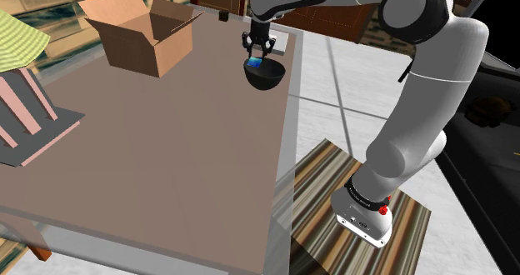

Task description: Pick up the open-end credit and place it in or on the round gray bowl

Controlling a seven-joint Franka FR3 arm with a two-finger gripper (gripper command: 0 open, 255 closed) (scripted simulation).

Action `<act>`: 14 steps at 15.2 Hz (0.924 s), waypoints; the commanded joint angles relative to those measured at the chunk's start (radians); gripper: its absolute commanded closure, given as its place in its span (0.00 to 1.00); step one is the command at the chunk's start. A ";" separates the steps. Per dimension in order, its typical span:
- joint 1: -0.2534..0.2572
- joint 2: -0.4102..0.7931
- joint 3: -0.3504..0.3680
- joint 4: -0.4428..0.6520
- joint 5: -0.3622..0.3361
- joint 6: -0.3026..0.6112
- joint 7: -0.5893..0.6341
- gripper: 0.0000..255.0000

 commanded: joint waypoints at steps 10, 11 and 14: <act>0.005 -0.025 0.006 0.060 0.011 -0.089 -0.008 0.00; 0.007 -0.031 0.008 0.078 0.014 -0.113 -0.010 0.00; 0.007 -0.031 0.008 0.078 0.014 -0.113 -0.010 0.00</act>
